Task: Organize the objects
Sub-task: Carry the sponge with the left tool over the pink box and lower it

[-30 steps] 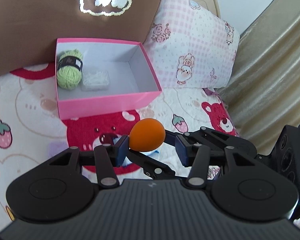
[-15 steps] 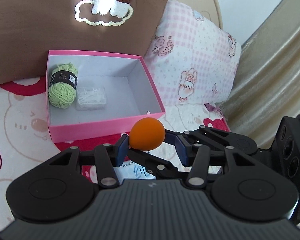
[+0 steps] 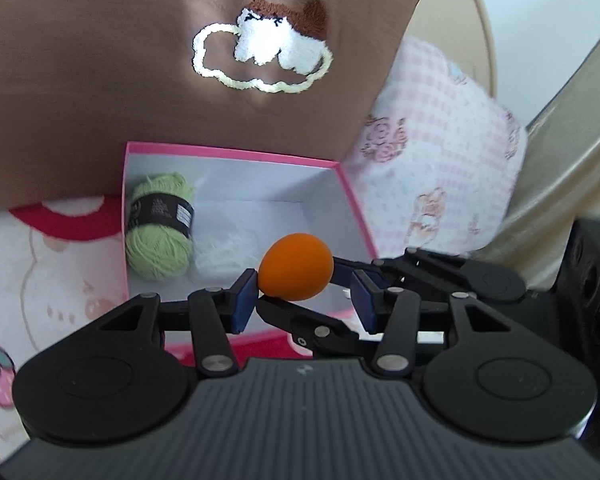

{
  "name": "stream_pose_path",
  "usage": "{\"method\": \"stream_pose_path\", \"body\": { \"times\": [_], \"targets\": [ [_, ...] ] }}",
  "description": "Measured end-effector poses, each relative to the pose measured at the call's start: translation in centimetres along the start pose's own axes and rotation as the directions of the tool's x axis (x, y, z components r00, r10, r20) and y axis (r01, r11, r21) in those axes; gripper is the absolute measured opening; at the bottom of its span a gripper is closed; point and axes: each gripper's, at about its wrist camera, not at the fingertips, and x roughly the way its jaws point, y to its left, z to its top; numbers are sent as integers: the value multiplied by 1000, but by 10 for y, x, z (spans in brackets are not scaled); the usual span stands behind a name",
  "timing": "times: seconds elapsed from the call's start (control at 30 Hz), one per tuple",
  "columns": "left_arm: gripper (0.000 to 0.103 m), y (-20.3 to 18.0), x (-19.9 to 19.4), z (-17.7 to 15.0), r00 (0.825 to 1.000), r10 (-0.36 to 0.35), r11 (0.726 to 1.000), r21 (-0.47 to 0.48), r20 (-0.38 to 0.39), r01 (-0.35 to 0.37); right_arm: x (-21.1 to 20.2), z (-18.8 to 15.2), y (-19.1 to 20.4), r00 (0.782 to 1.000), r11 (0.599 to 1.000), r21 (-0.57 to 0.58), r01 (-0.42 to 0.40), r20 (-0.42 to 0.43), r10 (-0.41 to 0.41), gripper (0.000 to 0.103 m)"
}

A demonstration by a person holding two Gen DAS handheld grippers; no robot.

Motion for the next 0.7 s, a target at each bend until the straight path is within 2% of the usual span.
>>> {"method": "stream_pose_path", "body": {
  "times": [0.17,0.3,0.37,0.47,0.7],
  "targets": [
    [48,15,32,11,1000,8,999,-33,-4,-9,29,6,-17,999,999,-39,19,-41,-21,48],
    [48,24,55,21,1000,7,999,-54,-5,-8,47,10,-37,998,1000,12,9,-55,-8,48],
    [48,31,66,25,1000,1,996,-85,-31,-3,55,11,-45,997,999,50,-9,-81,13,48],
    [48,36,74,25,1000,-11,995,-102,-24,8,60,12,-47,997,999,42,-12,-76,15,48],
    [48,44,101,34,999,19,992,-121,-36,-23,88,14,-63,995,997,76,-1,-96,8,48]
  ]
}}
